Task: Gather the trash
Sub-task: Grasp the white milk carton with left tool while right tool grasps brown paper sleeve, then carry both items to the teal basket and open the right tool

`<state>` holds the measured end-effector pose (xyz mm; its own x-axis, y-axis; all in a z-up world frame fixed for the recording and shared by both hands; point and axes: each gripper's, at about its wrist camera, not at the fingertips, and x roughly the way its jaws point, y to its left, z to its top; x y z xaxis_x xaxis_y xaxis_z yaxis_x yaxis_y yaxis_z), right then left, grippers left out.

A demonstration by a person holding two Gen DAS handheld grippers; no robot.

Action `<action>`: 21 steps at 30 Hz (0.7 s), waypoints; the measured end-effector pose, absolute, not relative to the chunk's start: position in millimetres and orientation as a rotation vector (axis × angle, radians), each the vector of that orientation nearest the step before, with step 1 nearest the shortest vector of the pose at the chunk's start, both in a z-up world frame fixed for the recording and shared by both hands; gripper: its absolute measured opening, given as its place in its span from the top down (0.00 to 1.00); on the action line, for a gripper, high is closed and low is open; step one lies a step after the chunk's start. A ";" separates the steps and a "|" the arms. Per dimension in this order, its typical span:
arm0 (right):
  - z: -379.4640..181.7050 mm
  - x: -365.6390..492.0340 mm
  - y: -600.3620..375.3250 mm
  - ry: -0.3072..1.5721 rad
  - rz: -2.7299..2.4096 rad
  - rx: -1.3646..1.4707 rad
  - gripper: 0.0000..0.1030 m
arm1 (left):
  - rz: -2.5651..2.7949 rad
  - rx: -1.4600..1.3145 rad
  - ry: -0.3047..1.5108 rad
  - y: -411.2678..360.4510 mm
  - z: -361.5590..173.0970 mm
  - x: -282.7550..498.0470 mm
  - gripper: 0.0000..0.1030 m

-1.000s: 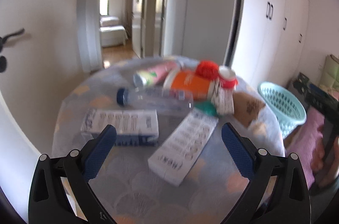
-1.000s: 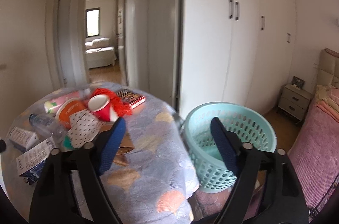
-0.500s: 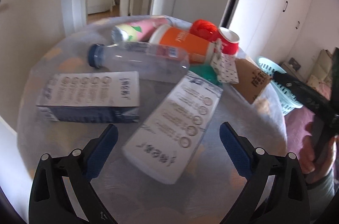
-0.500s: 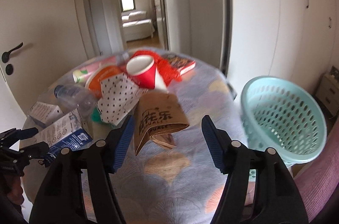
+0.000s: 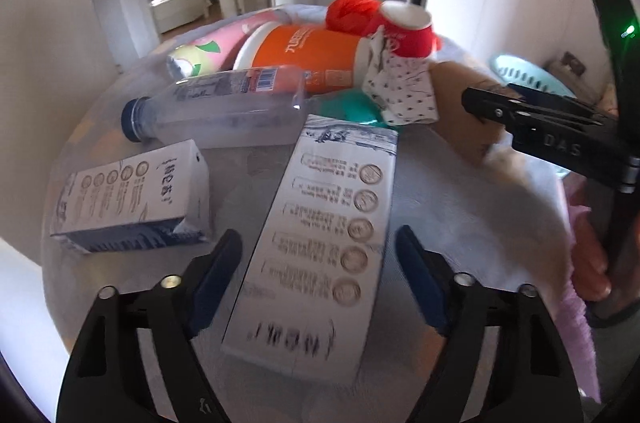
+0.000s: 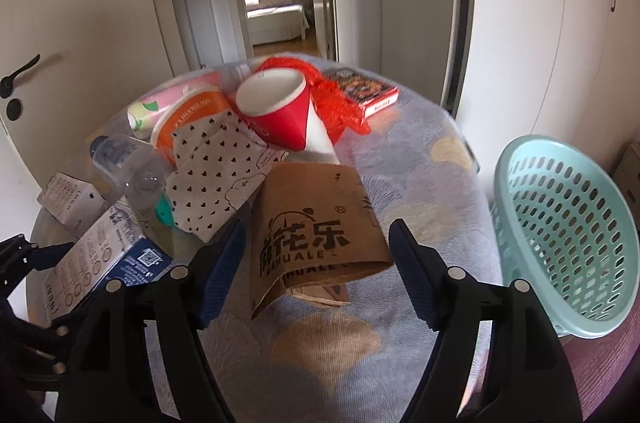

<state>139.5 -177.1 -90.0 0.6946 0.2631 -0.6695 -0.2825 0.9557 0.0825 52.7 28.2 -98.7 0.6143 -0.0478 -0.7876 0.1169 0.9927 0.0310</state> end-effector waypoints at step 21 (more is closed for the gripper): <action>-51.8 113.4 -225.2 0.664 0.323 0.087 0.64 | -0.277 0.022 0.714 -20.3 -40.2 51.0 0.49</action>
